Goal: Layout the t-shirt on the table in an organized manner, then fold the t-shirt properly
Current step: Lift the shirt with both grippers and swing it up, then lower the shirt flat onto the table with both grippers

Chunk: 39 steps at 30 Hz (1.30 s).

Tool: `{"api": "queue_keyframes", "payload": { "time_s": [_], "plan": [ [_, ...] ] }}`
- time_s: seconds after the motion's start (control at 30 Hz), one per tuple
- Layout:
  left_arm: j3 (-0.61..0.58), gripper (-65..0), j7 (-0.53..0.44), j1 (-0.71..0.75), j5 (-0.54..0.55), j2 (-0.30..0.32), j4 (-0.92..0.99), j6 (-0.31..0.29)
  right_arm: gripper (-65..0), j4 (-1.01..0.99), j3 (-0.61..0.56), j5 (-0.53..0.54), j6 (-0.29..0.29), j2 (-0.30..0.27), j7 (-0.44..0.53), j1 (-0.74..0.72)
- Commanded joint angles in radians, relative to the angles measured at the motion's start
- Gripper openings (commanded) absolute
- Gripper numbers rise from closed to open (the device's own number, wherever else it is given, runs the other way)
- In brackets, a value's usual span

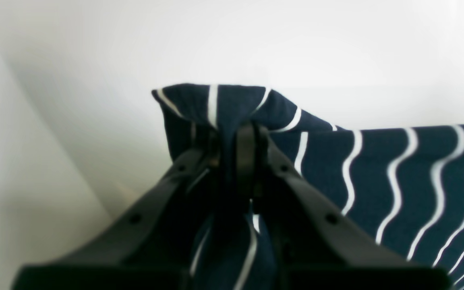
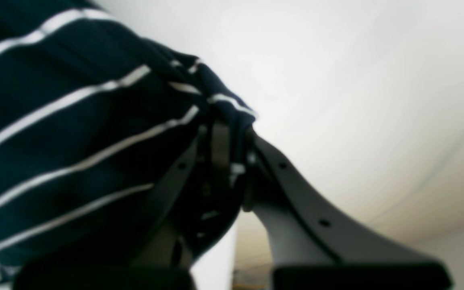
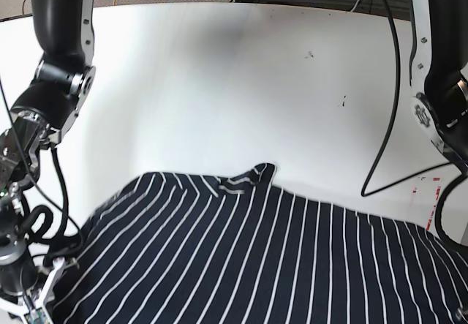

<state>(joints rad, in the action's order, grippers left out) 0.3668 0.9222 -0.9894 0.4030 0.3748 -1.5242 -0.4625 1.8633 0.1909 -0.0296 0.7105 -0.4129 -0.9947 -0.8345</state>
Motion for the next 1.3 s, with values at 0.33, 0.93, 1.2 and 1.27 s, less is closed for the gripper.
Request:
{"api": "queue_keyframes", "payload": {
  "time_s": [0.33, 0.93, 1.2, 1.27],
  "plan": [
    [-0.044, -64.7, -0.036, -0.185, 0.003, 0.017, 0.015, 0.008, -64.8, 0.032, -0.118, -0.02, -0.012, -0.086, -0.031, -0.211],
    [0.053, -64.9, -0.036, 0.323, 0.075, 0.014, -0.124, 0.005, -64.8, 0.177, 0.201, -0.014, -0.012, -0.008, -0.039, 0.387],
    [0.125, -65.0, -0.039, 0.643, 0.078, 0.008, -0.195, 0.005, -64.8, 0.174, 0.408, -0.017, -0.012, 0.18, -0.033, 0.67],
    [0.142, -65.0, -0.041, 0.728, 0.092, -0.007, -0.207, 0.003, -64.8, 0.174, 0.45, -0.016, -0.012, 0.233, -0.033, 0.731]
  ]
}}
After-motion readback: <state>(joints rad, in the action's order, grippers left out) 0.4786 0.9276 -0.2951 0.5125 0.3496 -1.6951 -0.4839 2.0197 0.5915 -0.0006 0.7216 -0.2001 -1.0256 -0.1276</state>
